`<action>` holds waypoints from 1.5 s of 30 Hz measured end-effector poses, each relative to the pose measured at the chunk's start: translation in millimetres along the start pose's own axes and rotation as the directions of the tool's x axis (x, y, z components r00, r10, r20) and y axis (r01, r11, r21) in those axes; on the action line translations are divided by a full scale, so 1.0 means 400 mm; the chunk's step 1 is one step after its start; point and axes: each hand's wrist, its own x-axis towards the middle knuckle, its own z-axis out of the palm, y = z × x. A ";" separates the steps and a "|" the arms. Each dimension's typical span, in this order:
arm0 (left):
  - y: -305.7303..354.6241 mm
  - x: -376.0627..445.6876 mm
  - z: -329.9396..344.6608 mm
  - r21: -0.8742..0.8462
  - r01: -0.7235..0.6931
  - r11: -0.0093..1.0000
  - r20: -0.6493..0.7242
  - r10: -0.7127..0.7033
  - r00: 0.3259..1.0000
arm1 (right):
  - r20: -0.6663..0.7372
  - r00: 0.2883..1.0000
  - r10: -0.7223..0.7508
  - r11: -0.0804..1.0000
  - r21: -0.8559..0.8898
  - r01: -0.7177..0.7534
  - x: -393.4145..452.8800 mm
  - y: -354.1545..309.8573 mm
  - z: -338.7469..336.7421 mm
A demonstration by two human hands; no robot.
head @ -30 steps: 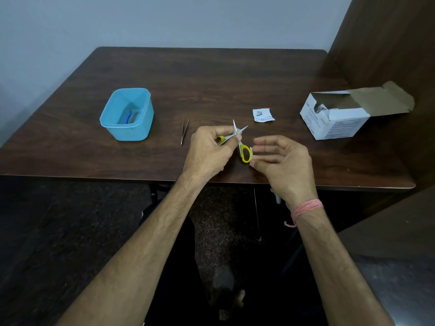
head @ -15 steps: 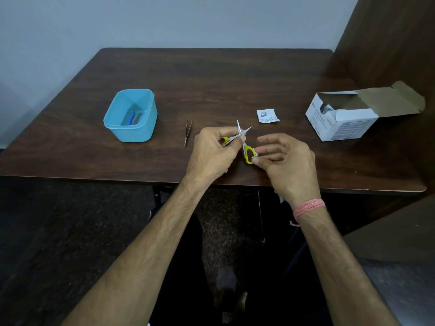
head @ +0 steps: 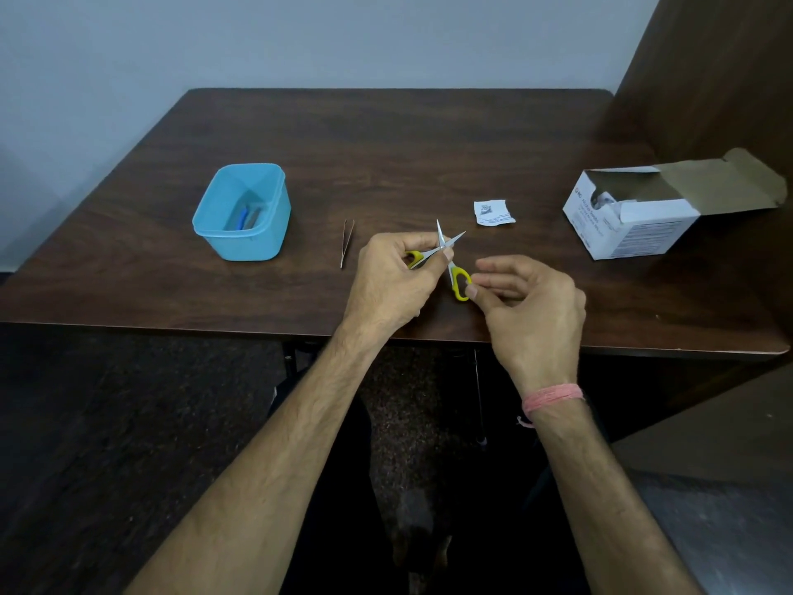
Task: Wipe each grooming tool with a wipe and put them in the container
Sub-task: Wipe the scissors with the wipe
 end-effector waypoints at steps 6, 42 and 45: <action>0.001 -0.001 0.004 -0.009 -0.005 1.000 0.015 0.005 1.000 | 0.063 0.997 -0.041 0.999 -0.011 0.042 0.041 -0.018 0.002; -0.001 0.000 -0.002 -0.021 0.008 1.000 0.010 -0.008 1.000 | 0.058 0.835 -0.547 0.770 -0.357 0.529 0.011 0.056 0.009; 0.001 -0.002 -0.004 -0.022 0.000 1.000 0.021 0.000 1.000 | 0.039 0.843 -0.536 0.773 -0.378 0.509 0.010 0.057 0.023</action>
